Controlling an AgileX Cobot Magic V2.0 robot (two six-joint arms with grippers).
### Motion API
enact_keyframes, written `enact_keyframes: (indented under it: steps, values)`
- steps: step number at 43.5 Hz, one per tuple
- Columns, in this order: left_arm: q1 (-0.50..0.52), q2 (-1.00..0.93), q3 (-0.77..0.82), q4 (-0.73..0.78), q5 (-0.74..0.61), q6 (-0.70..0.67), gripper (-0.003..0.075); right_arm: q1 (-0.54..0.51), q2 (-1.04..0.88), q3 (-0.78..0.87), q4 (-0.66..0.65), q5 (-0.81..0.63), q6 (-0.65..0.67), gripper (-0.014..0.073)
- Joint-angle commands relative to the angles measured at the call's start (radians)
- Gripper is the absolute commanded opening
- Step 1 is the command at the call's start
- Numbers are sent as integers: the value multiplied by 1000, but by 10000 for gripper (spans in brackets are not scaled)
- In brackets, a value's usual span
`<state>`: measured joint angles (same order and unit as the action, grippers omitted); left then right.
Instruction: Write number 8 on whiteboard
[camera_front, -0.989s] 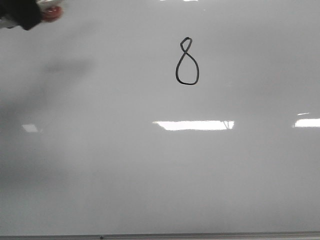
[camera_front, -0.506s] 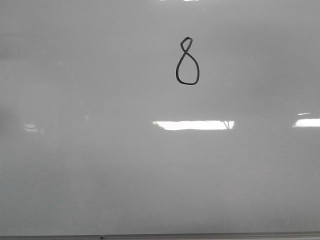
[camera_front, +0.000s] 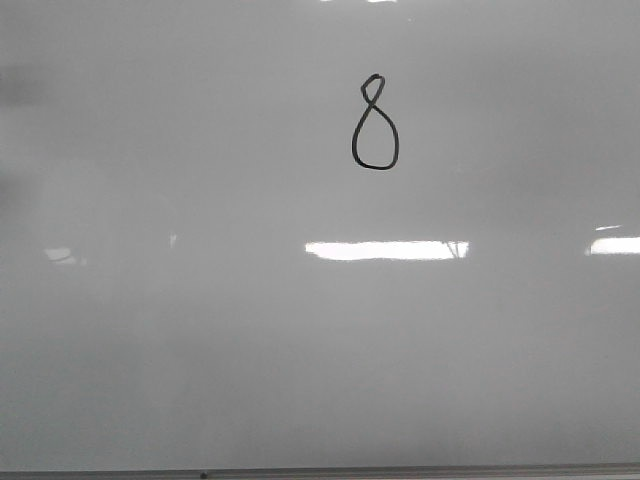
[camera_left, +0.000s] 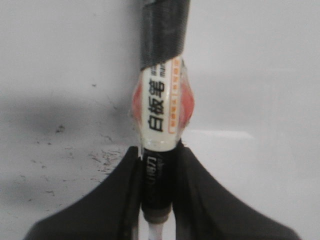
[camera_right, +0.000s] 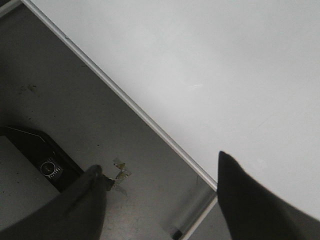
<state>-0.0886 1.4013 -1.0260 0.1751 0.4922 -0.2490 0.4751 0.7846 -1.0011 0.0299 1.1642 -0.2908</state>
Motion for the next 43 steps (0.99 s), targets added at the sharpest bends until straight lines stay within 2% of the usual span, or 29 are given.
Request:
enact_keyframes:
  steps: [1, 6, 9, 18, 21, 29, 36, 43]
  values:
    - [3, 11, -26, -4, -68, -10, 29, -7, -4, -28, -8, -47, 3, 500]
    - [3, 55, -26, -1, -74, -7, 37, -7, -4, -28, -8, -47, 3, 500]
    - [3, 72, -26, -1, -74, -1, 73, -7, -4, -28, -8, -47, 3, 500]
    - [3, 112, -26, 2, -76, -1, 289, -7, -4, -28, -8, -47, 3, 500]
    - [3, 114, -26, 10, -76, -1, 325, -7, -4, -28, -8, -47, 3, 500]
    - [3, 66, -30, 59, -25, -1, 336, -7, -19, -28, -16, -46, 57, 500]
    - [-7, -57, -30, 64, 41, 14, 336, -7, -67, -28, -81, -46, 227, 500]
    - [-98, -207, -30, 55, 87, 54, 335, -7, -135, -27, -145, -47, 337, 500]
